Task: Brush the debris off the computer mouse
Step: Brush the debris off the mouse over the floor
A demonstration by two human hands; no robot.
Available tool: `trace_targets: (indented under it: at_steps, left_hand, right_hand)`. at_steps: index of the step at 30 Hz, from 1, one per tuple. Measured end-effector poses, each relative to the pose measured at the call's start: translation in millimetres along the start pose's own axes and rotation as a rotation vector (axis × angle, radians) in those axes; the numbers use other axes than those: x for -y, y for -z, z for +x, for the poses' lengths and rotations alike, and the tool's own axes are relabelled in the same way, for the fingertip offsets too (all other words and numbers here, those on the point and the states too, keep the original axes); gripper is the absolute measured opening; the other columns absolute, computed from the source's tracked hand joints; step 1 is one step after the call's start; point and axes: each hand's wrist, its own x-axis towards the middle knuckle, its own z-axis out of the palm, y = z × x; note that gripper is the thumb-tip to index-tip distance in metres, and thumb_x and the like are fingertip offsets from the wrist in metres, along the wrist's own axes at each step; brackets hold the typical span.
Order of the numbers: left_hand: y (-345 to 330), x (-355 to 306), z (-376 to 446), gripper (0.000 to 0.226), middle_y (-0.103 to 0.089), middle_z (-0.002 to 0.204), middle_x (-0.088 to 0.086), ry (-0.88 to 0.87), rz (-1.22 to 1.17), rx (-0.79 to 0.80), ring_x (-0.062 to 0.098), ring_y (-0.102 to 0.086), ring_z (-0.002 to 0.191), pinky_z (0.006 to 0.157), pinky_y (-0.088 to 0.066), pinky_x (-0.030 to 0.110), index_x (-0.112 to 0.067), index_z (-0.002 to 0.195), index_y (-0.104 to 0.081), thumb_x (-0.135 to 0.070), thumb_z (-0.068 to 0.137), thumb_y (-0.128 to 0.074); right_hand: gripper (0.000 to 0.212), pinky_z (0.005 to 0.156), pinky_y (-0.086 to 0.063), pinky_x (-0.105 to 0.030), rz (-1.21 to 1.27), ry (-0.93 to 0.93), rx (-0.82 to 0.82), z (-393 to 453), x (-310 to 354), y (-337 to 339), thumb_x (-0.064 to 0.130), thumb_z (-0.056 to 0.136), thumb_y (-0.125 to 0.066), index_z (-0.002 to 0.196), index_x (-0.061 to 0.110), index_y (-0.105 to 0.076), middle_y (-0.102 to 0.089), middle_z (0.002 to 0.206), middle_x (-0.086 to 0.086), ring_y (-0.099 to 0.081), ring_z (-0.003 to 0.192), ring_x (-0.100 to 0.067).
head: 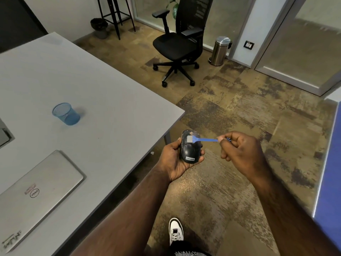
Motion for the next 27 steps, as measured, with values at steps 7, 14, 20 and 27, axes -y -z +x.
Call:
trace_targets:
  at_steps: [7,14,20,27]
  left_hand:
    - [-2,-1,-1,0.058,-0.060,0.115,0.024,0.010,0.004,-0.016,0.035,-0.062,0.096,0.076,-0.058,0.043,0.004,0.133,-0.049,-0.039,0.100,-0.029]
    - [-3,-1,1,0.054,-0.062,0.113,0.025,0.005,0.033,-0.028,0.036,-0.062,0.096,0.076,-0.058,0.043,0.002,0.125,-0.055,-0.039,0.099,-0.032]
    - [-2,-2,0,0.054,-0.061,0.115,0.024,0.014,0.046,0.014,0.035,-0.062,0.096,0.075,-0.060,0.043,0.002,0.130,-0.052,-0.037,0.096,-0.035]
    - [-2,-1,-1,0.059,-0.060,0.116,0.025,0.048,0.054,0.008,0.035,-0.062,0.097,0.077,-0.058,0.043,0.004,0.137,-0.045,-0.039,0.099,-0.031]
  right_hand:
    - [0.016,0.048,-0.057,-0.032,-0.138,-0.011,-0.159,4,5,4,0.033,0.089,-0.064,0.091,0.020,-0.073,-0.068,0.054,0.006,-0.063,0.045,0.000]
    - [0.008,0.048,-0.056,-0.024,-0.150,0.060,-0.022,2,6,-2,0.028,0.091,-0.064,0.088,0.026,-0.072,-0.070,0.057,0.010,-0.064,0.045,0.001]
    - [0.013,0.047,-0.051,-0.017,-0.027,0.037,0.007,8,4,-3,0.033,0.090,-0.060,0.087,0.029,-0.072,-0.072,0.058,0.009,-0.062,0.044,-0.002]
    - [0.016,0.051,-0.053,-0.029,0.072,-0.118,-0.108,19,-7,-6,0.035,0.087,-0.058,0.083,0.027,-0.071,-0.073,0.059,0.003,-0.062,0.044,-0.005]
